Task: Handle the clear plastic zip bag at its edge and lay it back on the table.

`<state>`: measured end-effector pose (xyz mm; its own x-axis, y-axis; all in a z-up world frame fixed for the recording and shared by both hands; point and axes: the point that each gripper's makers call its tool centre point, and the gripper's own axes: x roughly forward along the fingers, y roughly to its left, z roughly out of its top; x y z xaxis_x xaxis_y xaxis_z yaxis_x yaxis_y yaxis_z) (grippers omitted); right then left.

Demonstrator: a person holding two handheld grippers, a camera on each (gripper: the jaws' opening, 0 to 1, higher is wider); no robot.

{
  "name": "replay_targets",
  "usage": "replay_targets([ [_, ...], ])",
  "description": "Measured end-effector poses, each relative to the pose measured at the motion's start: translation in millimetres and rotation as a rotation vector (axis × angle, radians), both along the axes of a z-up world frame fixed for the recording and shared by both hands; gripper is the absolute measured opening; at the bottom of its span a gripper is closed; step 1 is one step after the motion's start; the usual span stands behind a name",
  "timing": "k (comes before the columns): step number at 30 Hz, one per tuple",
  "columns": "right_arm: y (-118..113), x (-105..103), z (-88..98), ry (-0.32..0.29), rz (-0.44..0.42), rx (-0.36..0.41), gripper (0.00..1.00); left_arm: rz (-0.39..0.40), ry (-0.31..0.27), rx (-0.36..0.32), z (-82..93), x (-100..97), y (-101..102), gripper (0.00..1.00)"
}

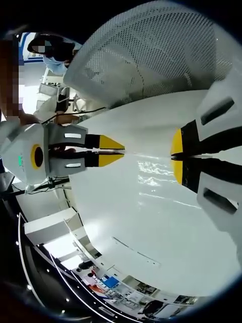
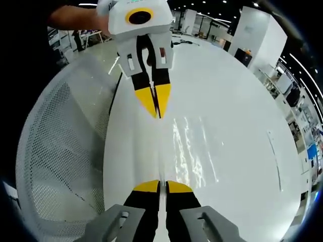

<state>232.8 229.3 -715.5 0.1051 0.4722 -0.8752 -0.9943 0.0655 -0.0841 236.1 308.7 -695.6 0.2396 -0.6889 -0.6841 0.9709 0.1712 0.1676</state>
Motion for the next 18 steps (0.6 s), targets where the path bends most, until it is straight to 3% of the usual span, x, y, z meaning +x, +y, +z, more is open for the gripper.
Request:
replay_targets([
  [18, -8.4, -6.2, -3.5, 0.024, -0.031, -0.012, 0.0, -0.01, 0.007, -0.007, -2.2, -2.4, -2.5, 0.0],
])
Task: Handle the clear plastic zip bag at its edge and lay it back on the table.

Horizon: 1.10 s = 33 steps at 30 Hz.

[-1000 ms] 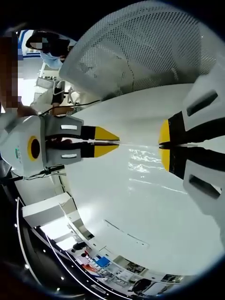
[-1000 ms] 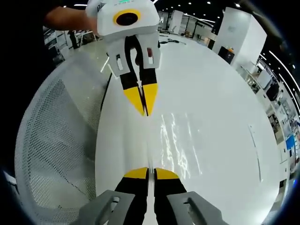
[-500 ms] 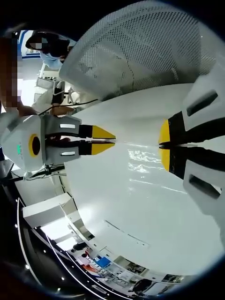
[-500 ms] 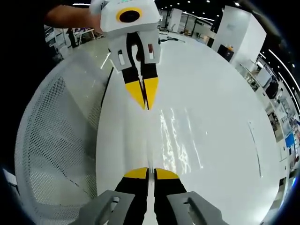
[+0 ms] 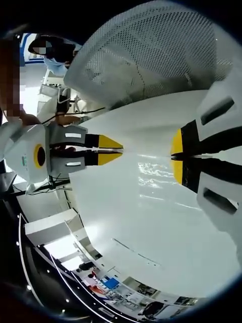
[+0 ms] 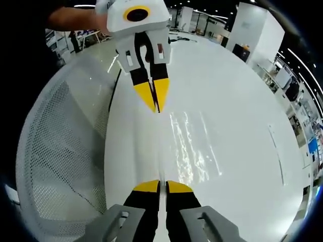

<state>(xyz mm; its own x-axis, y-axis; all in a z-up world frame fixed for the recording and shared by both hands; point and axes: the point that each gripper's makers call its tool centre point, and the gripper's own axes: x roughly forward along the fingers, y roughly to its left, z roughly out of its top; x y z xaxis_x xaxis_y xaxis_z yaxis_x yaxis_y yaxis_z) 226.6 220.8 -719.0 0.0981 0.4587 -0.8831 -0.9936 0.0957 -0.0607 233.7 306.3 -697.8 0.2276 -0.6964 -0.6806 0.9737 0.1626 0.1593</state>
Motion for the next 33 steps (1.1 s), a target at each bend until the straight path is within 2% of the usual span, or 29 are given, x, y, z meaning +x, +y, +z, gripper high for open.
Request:
replay_targets([
  [23, -1.3, 1.7, -1.4, -0.021, -0.026, -0.015, 0.01, -0.042, -0.022, 0.02, -2.5, -4.9, 0.0, 0.0],
  [30, 5.2, -0.7, 6.9, -0.014, -0.026, 0.013, 0.04, -0.049, -0.045, 0.027, -3.1, -6.3, 1.3, 0.0],
  [33, 10.6, 0.8, 17.2, -0.03, -0.012, 0.028, 0.04, -0.053, -0.053, 0.028, -3.1, -6.8, 2.2, 0.0],
])
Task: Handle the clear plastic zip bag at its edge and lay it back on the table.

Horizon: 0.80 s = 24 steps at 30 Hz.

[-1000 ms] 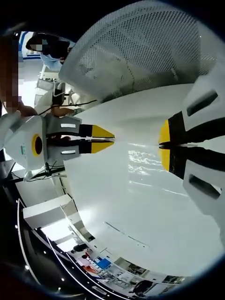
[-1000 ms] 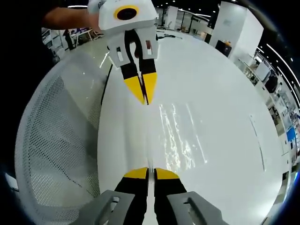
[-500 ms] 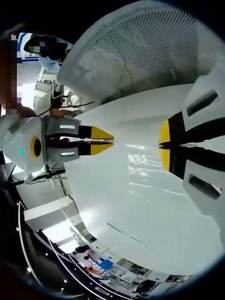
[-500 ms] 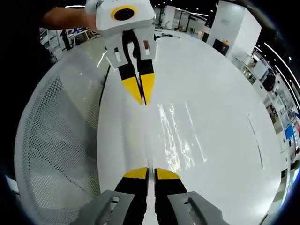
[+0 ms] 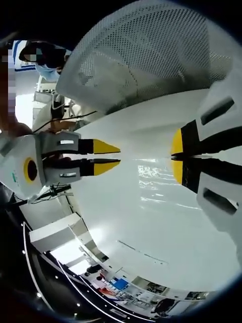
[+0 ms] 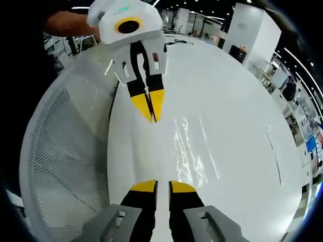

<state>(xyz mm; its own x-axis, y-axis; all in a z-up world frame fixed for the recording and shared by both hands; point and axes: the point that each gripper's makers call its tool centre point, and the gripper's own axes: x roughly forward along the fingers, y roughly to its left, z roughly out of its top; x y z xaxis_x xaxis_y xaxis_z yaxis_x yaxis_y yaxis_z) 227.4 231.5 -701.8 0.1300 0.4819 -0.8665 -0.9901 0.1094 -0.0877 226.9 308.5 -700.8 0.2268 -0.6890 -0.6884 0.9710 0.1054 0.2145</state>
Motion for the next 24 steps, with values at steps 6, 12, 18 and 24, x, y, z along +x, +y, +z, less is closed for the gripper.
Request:
replay_targets([
  [6, 12.9, 7.7, 1.5, -0.002, -0.022, 0.042, 0.05, 0.013, -0.003, -0.005, 0.1, 0.7, 1.4, 0.0],
  [12, 18.0, 9.8, -7.5, 0.0, -0.036, 0.041, 0.04, 0.015, -0.011, 0.001, -0.8, -1.1, 3.0, 0.0],
  [18, 27.1, 1.4, -13.3, 0.038, -0.044, 0.058, 0.04, 0.046, -0.003, -0.024, -0.9, -1.8, 3.1, 0.0],
  [24, 34.8, -2.9, -22.1, 0.065, -0.056, 0.061, 0.0, 0.077, 0.017, -0.048, -3.1, -1.9, 0.8, 0.0],
])
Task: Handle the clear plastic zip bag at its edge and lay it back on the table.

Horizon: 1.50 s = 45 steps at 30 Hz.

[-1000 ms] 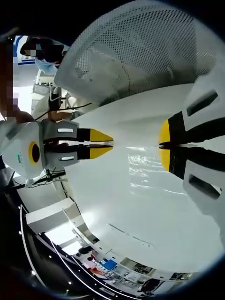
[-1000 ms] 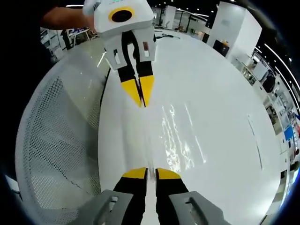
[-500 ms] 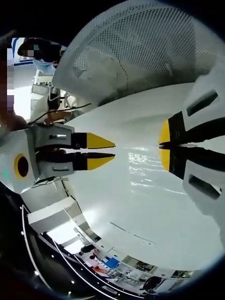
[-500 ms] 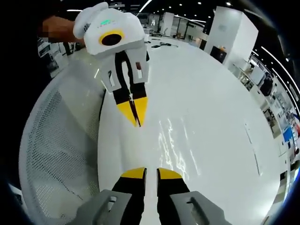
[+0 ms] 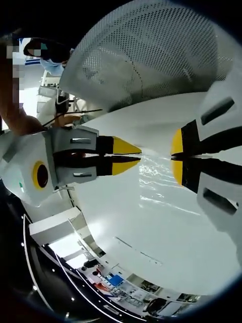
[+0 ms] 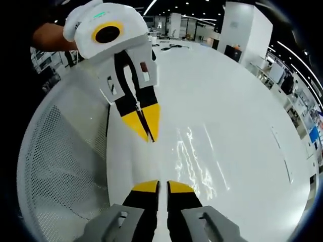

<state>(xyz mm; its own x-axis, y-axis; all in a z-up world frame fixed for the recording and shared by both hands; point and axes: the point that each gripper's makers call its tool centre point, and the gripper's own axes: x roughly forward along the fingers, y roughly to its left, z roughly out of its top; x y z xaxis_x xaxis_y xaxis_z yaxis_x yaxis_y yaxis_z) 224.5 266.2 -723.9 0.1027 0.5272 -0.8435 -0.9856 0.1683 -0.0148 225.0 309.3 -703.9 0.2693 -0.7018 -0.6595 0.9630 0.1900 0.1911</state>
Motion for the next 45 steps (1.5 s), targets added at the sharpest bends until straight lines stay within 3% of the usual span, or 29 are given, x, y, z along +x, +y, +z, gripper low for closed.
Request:
replay_targets([
  [10, 2.9, 4.3, 0.0, 0.019, -0.016, -0.018, 0.0, 0.008, -0.044, 0.003, 4.2, 4.2, -1.0, 0.0],
  [14, 4.2, 2.5, -0.5, 0.02, -0.002, -0.03, 0.0, 0.03, -0.051, 0.006, 8.5, 6.4, -3.2, 0.05],
  [20, 1.7, 4.2, -4.0, 0.032, -0.01, -0.046, 0.0, 0.0, -0.068, 0.011, 11.5, 1.1, -9.7, 0.07],
  [26, 1.0, 5.3, 0.2, 0.05, -0.017, -0.054, 0.0, 0.004, -0.13, 0.003, 18.3, 6.5, -13.9, 0.15],
  [34, 1.9, 9.3, -1.3, 0.064, -0.023, -0.062, 0.0, -0.006, -0.125, 0.007, 20.4, 3.5, -13.3, 0.16],
  [38, 8.2, 8.0, 0.4, 0.07, -0.018, -0.058, 0.0, -0.031, -0.122, 0.034, 17.3, -6.4, -18.1, 0.16],
  [45, 21.5, 11.5, 9.9, 0.059, 0.011, -0.047, 0.0, -0.036, -0.104, 0.076, 7.9, -5.2, -13.7, 0.17],
])
